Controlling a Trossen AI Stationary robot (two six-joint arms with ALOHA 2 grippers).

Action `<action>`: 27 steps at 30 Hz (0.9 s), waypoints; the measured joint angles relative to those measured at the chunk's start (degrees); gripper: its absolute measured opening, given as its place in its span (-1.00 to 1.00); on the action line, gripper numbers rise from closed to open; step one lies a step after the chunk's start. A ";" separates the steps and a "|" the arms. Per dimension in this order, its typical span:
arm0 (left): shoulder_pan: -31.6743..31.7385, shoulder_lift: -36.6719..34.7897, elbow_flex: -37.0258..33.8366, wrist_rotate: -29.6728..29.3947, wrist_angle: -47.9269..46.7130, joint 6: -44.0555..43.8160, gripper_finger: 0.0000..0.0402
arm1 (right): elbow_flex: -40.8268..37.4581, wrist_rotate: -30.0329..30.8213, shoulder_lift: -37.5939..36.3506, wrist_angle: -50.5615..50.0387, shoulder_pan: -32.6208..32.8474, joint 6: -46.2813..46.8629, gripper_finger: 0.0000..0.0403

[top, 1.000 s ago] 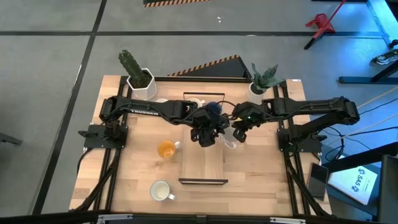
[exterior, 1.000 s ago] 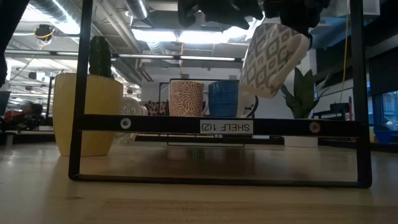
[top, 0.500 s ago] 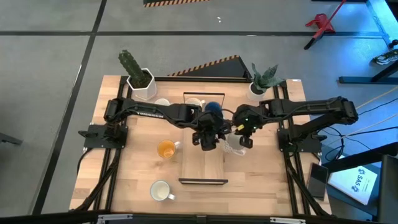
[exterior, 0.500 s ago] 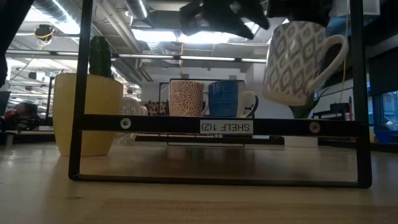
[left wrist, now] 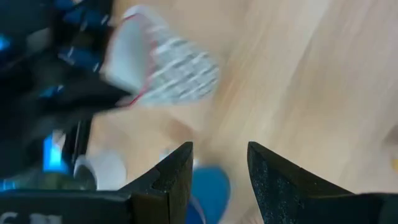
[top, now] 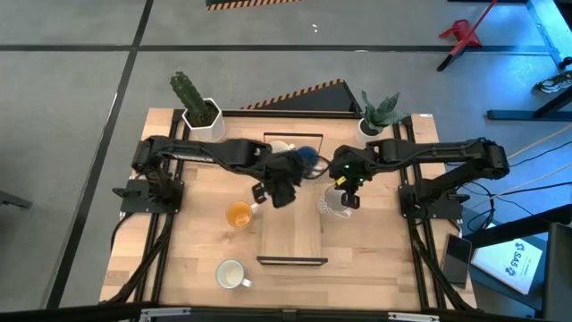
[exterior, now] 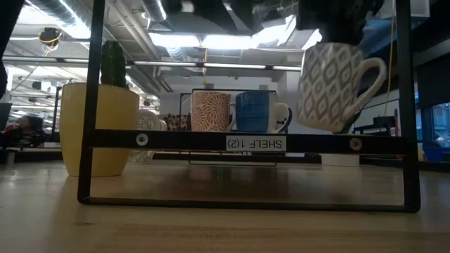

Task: Place coffee mugs
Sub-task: Put the gray and white mug on the shelf

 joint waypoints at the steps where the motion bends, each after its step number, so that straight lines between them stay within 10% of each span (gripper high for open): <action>1: 0.20 -1.06 0.02 -0.27 -0.97 -1.68 -0.27 | 0.03 0.15 0.60 0.08 0.00 -0.66 -1.00; 27: 3.45 -8.36 0.02 4.77 -3.85 -18.48 -0.27 | 10.10 4.12 9.60 -16.11 0.92 -5.48 -1.00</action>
